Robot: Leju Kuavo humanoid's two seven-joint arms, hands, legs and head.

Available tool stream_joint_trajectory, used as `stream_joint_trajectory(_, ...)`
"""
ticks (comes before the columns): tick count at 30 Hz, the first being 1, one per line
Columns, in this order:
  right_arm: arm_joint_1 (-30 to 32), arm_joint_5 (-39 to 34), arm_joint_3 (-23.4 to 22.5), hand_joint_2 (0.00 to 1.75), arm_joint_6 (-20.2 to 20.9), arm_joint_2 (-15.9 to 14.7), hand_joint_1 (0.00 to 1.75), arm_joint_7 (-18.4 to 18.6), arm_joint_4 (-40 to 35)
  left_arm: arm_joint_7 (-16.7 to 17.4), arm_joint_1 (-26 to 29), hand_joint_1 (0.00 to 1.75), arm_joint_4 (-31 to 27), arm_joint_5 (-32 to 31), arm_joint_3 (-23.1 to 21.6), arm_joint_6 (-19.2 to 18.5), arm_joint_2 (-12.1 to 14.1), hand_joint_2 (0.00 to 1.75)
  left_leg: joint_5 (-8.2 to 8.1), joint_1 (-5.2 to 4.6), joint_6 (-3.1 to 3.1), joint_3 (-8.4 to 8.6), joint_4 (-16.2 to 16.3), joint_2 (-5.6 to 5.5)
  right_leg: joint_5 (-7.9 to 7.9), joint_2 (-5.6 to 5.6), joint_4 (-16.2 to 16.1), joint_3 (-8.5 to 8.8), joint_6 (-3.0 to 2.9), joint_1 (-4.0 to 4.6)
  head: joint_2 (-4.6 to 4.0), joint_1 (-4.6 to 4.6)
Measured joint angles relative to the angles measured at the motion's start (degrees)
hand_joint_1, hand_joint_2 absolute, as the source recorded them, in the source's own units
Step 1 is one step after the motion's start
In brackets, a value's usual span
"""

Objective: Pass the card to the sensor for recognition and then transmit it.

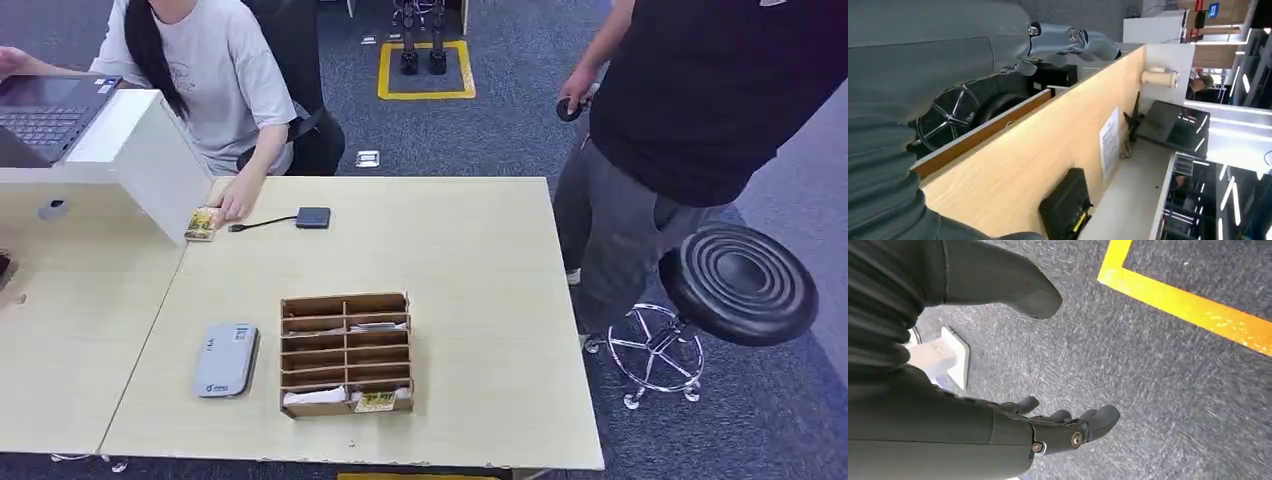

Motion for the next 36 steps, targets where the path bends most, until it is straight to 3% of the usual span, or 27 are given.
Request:
stream_joint_trajectory(7,-0.23,0.00,0.00,1.75,0.06,0.00,0.00,-0.42,-0.02,-0.02,0.70,0.00,-2.34,1.55,1.44,-0.19,-1.33,1.75,0.14,0.01,-0.02,0.09,0.00,-0.33,0.04,-0.32,0.01,0.24,-0.01,0.00,-0.02,-0.02)
stream_joint_trajectory(11,-0.52,-0.04,0.00,1.75,-0.02,0.00,0.00,-0.53,-0.02,1.29,1.03,0.00,-1.55,-3.39,1.49,4.94,-0.70,1.75,0.15,0.01,-0.02,0.12,0.00,-0.33,0.04,-0.35,0.02,0.26,-0.02,0.00,0.00,0.00)
stream_joint_trajectory(15,-0.62,-0.20,0.00,1.75,-0.02,0.00,0.00,-0.50,-0.02,1.14,1.11,0.00,0.18,-4.16,1.68,5.44,0.37,1.75,0.15,0.03,-0.02,0.10,0.00,-0.38,0.04,-0.37,0.02,0.26,-0.02,0.00,-0.02,-0.02)
stream_joint_trajectory(17,-0.68,-0.28,0.00,1.75,-0.07,0.00,0.00,-0.48,-0.02,2.30,1.14,0.00,1.36,-7.82,1.84,8.41,1.01,1.75,0.15,0.01,-0.02,0.11,-0.01,-0.38,0.04,-0.40,0.02,0.27,-0.02,0.00,0.00,0.02)
stream_joint_trajectory(19,-0.72,-0.37,0.00,1.75,-0.04,0.00,0.00,0.00,-0.04,7.38,1.20,0.00,4.80,-15.63,2.12,14.27,1.99,1.75,0.15,0.01,-0.02,0.11,-0.01,-0.38,0.04,-0.39,0.02,0.28,-0.02,0.00,0.00,-0.02)
stream_joint_trajectory(20,-0.71,-0.46,0.00,1.75,0.06,0.00,0.00,0.19,-0.04,8.31,1.49,0.00,7.44,-21.99,2.27,17.46,2.29,1.75,0.14,0.01,-0.02,0.14,-0.01,-0.37,0.03,-0.38,0.02,0.28,-0.02,-0.01,-0.02,-0.02)
stream_joint_trajectory(24,-0.69,-1.05,-0.09,1.75,0.81,0.00,0.00,0.83,-0.04,9.20,3.38,0.00,22.03,-57.55,1.86,26.68,3.28,1.75,0.14,-0.07,-0.01,0.16,-0.01,-0.35,0.02,-0.35,0.01,0.25,0.00,-0.07,-0.02,-0.04)
stream_joint_trajectory(26,-0.70,-1.05,-0.13,1.75,1.01,0.00,0.00,1.16,-0.04,10.69,3.64,0.00,27.66,-66.59,1.86,28.13,3.30,1.75,0.13,-0.06,0.00,0.13,-0.01,-0.36,0.02,-0.36,0.01,0.27,0.00,-0.07,-0.02,0.07)
stream_joint_trajectory(29,-0.63,-1.05,-0.13,1.75,1.14,0.00,0.00,1.35,-0.02,16.84,3.94,0.00,35.14,-77.88,1.84,28.24,3.52,1.75,0.11,-0.13,0.02,0.16,-0.01,-0.33,0.03,-0.33,0.01,0.27,0.01,-0.14,0.00,0.00)
stream_joint_trajectory(30,-0.62,-1.03,-0.13,1.75,1.14,0.00,0.00,1.72,-0.02,21.21,4.09,0.00,37.45,-83.05,1.83,28.00,3.17,1.75,0.11,-0.12,0.03,0.17,-0.01,-0.34,0.03,-0.34,0.01,0.28,0.01,-0.14,0.00,-0.02)
stream_joint_trajectory(33,-0.65,-0.52,-0.13,1.75,1.05,-0.04,0.00,2.32,-0.02,28.77,4.32,0.00,44.69,-93.43,1.42,27.85,1.95,1.75,0.12,-0.20,0.03,0.18,-0.01,-0.35,0.03,-0.35,0.00,0.27,0.02,-0.23,-0.02,-0.04)
stream_joint_trajectory(36,-0.66,-0.24,-0.11,1.75,0.87,-0.26,0.00,2.29,-0.02,31.67,4.34,0.00,50.78,-101.41,0.13,27.21,0.94,1.75,0.14,-0.17,0.07,0.16,0.01,-0.37,0.04,-0.38,-0.01,0.28,0.03,-0.22,0.00,0.00)
